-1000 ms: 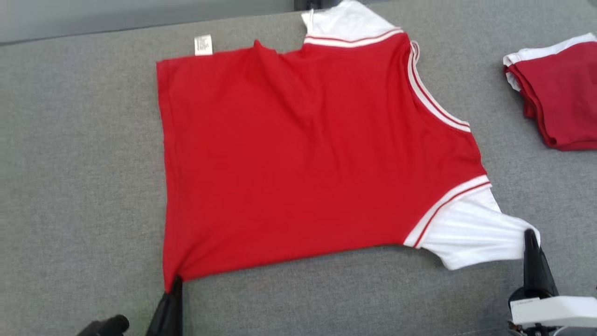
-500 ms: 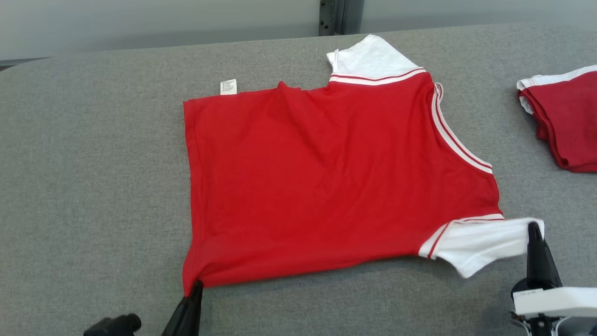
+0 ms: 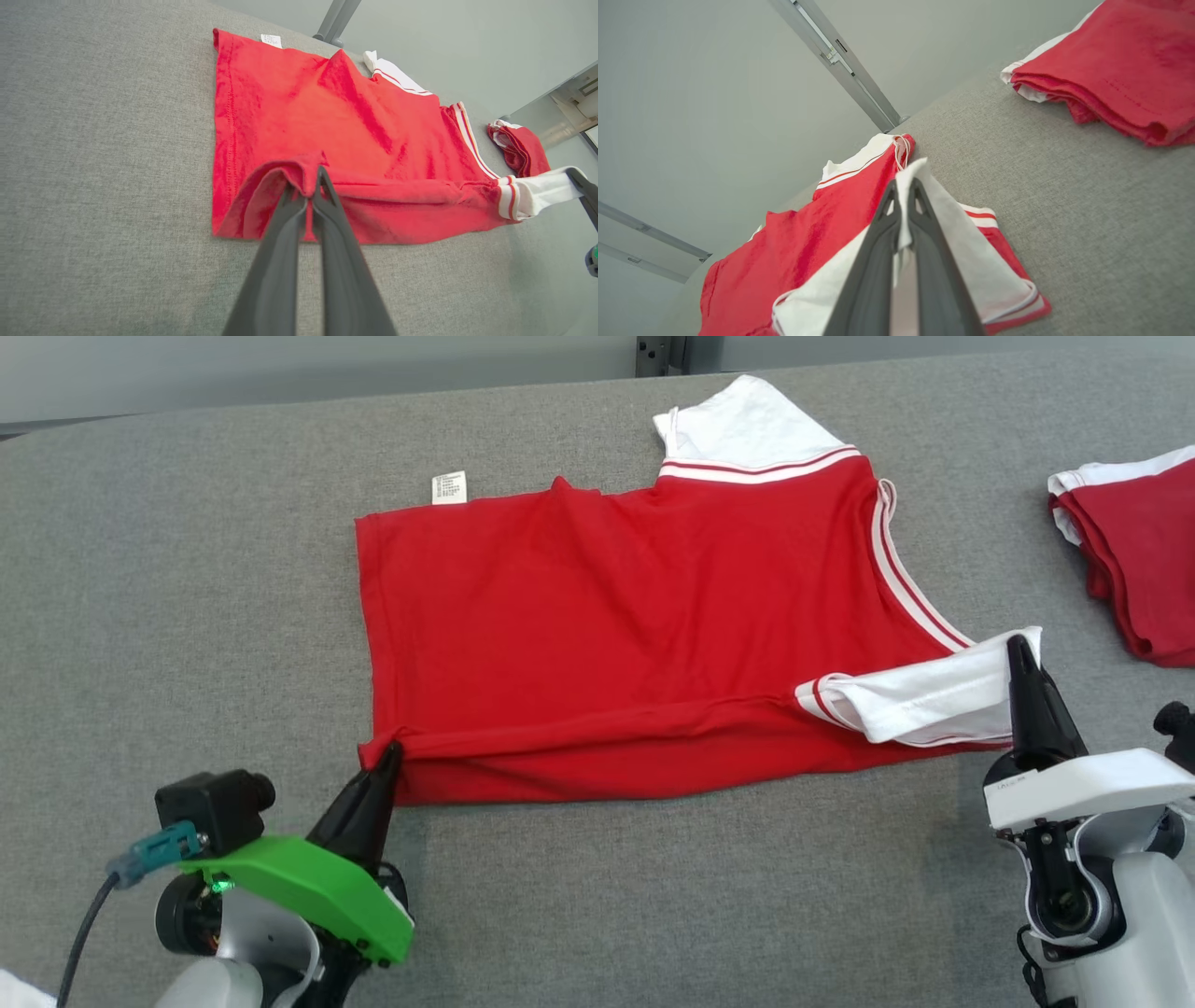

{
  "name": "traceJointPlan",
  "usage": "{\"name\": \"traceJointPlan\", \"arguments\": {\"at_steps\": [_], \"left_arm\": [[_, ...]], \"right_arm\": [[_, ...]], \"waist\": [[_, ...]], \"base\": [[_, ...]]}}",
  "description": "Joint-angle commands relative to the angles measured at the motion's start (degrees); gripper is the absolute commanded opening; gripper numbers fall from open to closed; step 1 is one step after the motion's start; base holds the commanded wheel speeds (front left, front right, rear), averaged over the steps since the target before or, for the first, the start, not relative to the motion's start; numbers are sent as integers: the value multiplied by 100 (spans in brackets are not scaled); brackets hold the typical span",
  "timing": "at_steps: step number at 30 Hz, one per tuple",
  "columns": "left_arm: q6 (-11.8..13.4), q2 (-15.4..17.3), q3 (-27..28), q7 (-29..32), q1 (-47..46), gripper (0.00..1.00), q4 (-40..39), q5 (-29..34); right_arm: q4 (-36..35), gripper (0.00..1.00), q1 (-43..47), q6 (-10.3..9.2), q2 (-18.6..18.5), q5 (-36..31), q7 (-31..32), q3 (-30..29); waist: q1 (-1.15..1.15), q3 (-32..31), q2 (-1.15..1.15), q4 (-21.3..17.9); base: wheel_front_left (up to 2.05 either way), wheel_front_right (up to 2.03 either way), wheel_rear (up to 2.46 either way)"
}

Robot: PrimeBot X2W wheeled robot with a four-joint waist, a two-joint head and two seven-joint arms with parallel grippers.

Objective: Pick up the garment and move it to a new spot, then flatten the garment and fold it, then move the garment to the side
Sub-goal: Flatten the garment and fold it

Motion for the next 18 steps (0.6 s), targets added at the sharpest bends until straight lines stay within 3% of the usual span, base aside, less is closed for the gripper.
{"name": "traceJointPlan", "arguments": {"at_steps": [1, 10, 11, 12, 13, 18], "left_arm": [[-37, -78, -23, 72, -306, 0, 248, -22], [-276, -257, -279, 336, -1068, 0, 1246, 48], [-261, -335, -262, 335, -1116, 0, 1412, -26], [-244, -357, -242, 321, -1141, 33, 1492, -46], [-271, -322, -272, 339, -1170, 100, 1556, -3], [-153, -209, -222, 217, -1106, 100, 1698, 135]], "right_arm": [[148, 0, -216, 0, 34, -145, 32, -15], [711, 0, -848, 0, 69, -528, -45, 85], [853, 22, -971, 0, 88, -545, -36, 133], [934, 100, -1027, 0, 73, -606, 36, 209], [1009, 100, -1081, 0, 46, -663, 59, 236], [863, 100, -1178, 0, -298, -872, -13, 362]], "waist": [[1, 42, 0, 22], [1, 218, 0, 7], [1, 244, 0, -18], [1, 258, 0, -27], [1, 271, 0, -36], [1, 270, 0, -42]], "base": [[0, 0, 0], [0, 0, 0], [0, 0, 0], [0, 0, 0], [0, 0, 0], [0, 0, 0]]}}
